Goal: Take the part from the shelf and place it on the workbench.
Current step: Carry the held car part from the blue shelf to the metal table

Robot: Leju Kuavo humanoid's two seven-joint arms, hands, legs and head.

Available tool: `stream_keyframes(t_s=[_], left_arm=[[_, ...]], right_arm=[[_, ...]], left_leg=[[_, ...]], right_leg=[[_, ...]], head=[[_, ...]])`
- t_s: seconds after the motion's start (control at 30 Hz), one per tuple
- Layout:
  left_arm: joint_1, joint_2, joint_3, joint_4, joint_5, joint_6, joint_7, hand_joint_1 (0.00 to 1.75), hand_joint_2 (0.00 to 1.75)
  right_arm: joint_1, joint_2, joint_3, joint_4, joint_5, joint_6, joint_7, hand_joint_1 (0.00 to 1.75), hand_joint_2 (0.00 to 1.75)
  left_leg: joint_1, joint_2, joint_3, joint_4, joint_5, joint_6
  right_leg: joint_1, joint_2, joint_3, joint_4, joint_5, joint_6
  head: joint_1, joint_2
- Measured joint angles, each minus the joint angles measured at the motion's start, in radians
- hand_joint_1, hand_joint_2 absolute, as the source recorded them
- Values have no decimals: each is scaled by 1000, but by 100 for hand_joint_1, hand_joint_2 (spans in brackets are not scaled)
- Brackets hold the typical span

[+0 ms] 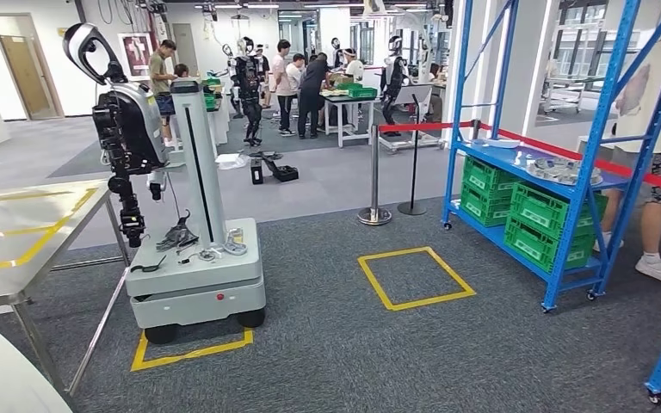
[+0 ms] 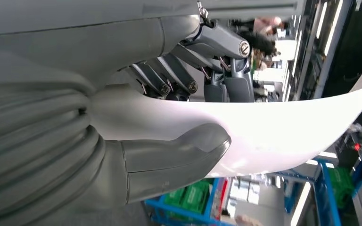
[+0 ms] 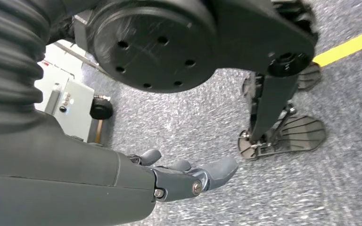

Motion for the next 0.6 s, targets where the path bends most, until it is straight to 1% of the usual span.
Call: stream_keyframes(t_s=[0.03,0.07,0.1,0.13,0.17,0.2,0.23,0.27,0.3,0.33,0.37,0.4,0.43,0.47,0.5,0.53,0.57,0.6], left_arm=[[-2,-2,0,0,-4,3,-2,175,175],[-3,-4,0,0,-7,5,-4,175,175],[-2,-7,1,-1,-10,7,-7,175,175],[-1,-9,2,-1,-13,8,-9,175,175],[-1,-11,4,-1,-16,10,-12,175,175],[-2,-13,6,-3,-21,13,-16,175,175],[-4,-14,9,-4,-24,15,-19,175,175],[-6,-16,10,-6,-28,17,-22,175,175],[-8,-18,12,-7,-31,19,-26,175,175],[-9,-19,13,-8,-34,21,-31,175,175],[-8,-21,16,-9,-38,23,-38,175,175],[-6,-22,21,-11,-42,26,-46,175,175],[-4,-23,26,-14,-46,29,-56,175,175],[-3,-25,30,-17,-51,32,-64,175,175],[-3,-28,33,-20,-58,35,-72,175,175],[-3,-32,34,-22,-66,39,-78,175,175],[-4,-37,34,-22,-75,43,-83,175,175],[-5,-43,34,-21,-83,48,-86,175,175]], right_arm=[[1,0,-1,0,-2,0,-3,0,175],[2,0,-3,0,-3,0,-6,0,175],[3,0,-4,0,-4,0,-8,0,175],[4,0,-4,0,-3,0,-8,0,175],[4,0,-5,0,-1,0,-7,0,175],[3,1,-5,0,1,0,-6,0,175],[2,1,-5,0,2,0,-6,0,175],[2,2,-5,0,3,0,-6,0,175],[1,3,-5,0,3,0,-7,0,175],[1,3,-5,0,2,0,-9,0,175],[1,3,-5,0,0,0,-12,0,175],[0,3,-5,0,-2,0,-16,0,175],[0,3,-5,0,-4,0,-20,0,175],[-1,3,-6,0,-5,0,-22,0,175],[0,3,-6,0,-5,0,-21,0,175],[0,3,-7,0,-4,0,-18,0,175],[2,3,-7,0,-2,0,-13,0,175],[4,3,-8,0,0,0,-9,0,175]], left_leg=[[-1,25,-29,63,-35,-2],[-1,37,-58,127,-64,-4],[-1,42,-76,172,-78,-6],[-1,44,-79,184,-75,-7],[-1,50,-62,155,-52,-7],[-1,66,-28,95,-19,-5],[-3,95,8,27,6,-2],[-5,121,38,-29,25,4],[-8,138,54,-61,33,11],[-10,142,56,-71,33,18],[-11,128,53,-71,35,24],[-9,113,51,-72,37,29],[-7,100,51,-74,40,34],[-4,86,52,-76,42,39],[-1,74,53,-78,45,44],[0,61,52,-78,46,48],[-1,47,49,-77,48,51],[-1,32,48,-77,48,53]], right_leg=[[2,-15,0,-1,-1,-4],[3,-30,-1,0,-2,-6],[4,-45,-1,0,-3,-7],[4,-60,0,1,-4,-7],[5,-74,0,2,-6,-6],[5,-88,2,4,-8,-4],[7,-101,3,7,-12,0],[10,-113,5,10,-16,5],[13,-124,7,11,-19,10],[16,-135,10,11,-21,15],[17,-147,13,9,-22,21],[16,-154,16,9,-24,27],[13,-140,17,15,-31,34],[11,-111,11,36,-47,41],[8,-74,-7,79,-73,46],[7,-39,-34,139,-104,49],[7,-20,-69,208,-135,50],[7,-13,-99,264,-152,50]], head=[[0,0],[0,0],[0,0],[0,0],[0,0],[0,0],[0,0],[0,0],[0,0],[0,0],[1,0],[1,0],[1,0],[1,0],[2,0],[2,0],[2,0],[2,0]])
